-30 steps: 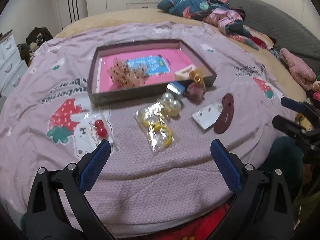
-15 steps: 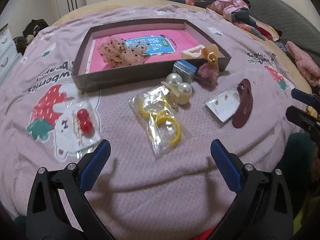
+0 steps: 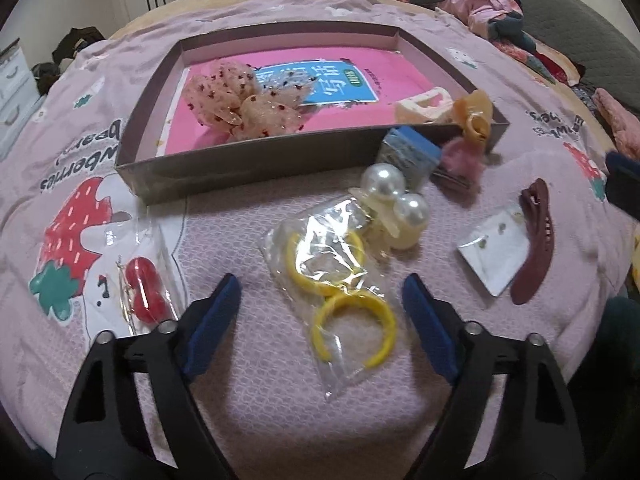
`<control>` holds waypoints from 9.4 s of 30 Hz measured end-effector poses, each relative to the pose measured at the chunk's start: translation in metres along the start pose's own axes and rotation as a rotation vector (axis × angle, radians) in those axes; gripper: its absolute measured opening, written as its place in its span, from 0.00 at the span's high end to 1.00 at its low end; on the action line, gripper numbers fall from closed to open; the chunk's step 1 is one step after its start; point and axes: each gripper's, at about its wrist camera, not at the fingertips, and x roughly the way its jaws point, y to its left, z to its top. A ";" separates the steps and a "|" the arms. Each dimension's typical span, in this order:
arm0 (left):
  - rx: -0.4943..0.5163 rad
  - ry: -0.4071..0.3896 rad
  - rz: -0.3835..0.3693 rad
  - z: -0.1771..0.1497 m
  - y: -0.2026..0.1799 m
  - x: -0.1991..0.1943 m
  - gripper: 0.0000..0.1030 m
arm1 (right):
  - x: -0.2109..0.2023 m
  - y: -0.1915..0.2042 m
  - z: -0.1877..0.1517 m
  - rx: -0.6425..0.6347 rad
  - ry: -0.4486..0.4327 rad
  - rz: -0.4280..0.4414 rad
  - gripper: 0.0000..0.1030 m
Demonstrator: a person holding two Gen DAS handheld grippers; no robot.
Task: Organize jewelry
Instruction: 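Reach the left gripper to the bagged yellow bangles and grasp them, then lift the bangles with the left gripper while the right grasps the orange spiral clip, then drop the bangles into the box with the left gripper while the right drops the spiral clip, then move both grippers back toward the remaining jewelry beside the box, then grasp the pearl earrings with the left gripper while the right grasps the pink pom-pom clip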
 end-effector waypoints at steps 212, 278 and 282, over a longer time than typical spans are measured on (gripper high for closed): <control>-0.056 -0.214 0.015 0.001 0.069 -0.147 0.09 | -0.073 0.062 -0.008 -0.077 -0.031 0.028 0.05; 0.060 0.069 -0.168 0.037 0.003 0.003 0.67 | 0.114 0.024 0.017 -0.118 0.260 0.134 0.63; 0.041 0.051 -0.164 0.038 0.009 -0.009 0.67 | 0.112 0.026 0.017 -0.110 0.250 0.144 0.71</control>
